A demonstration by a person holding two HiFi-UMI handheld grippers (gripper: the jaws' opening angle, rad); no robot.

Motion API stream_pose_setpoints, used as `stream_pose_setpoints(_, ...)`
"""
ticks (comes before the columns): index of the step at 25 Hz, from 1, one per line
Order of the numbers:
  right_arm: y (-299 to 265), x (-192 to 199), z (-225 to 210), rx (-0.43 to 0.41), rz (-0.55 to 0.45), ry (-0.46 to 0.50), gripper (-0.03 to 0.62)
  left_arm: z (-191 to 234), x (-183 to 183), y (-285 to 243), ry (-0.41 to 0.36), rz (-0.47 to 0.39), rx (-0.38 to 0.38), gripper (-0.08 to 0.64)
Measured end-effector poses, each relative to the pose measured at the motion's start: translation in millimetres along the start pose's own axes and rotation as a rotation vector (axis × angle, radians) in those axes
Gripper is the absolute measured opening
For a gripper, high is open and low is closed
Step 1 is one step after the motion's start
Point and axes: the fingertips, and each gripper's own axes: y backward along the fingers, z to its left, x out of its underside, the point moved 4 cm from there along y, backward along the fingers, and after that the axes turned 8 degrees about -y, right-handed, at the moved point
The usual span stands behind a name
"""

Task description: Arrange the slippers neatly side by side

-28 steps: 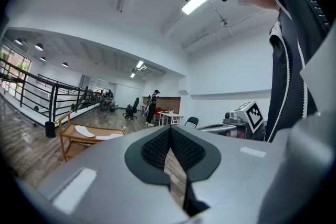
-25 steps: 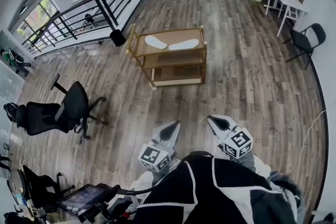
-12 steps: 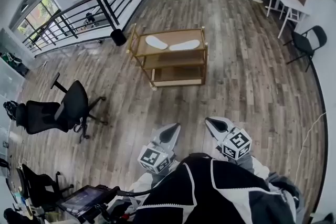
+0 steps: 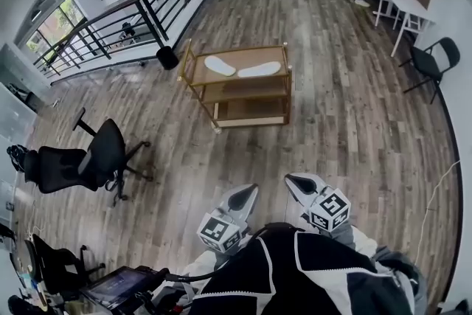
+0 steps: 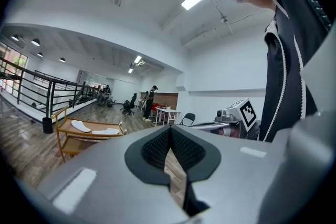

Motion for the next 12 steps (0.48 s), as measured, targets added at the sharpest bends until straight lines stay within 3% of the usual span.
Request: stream_pose_setpoints(12, -20.8, 9.2, 2.1, -0.036, 0.012, -0.027, 0.005, 8.6, 14.8, -4.1, 0.047, 0.032, 0.042, 0.02)
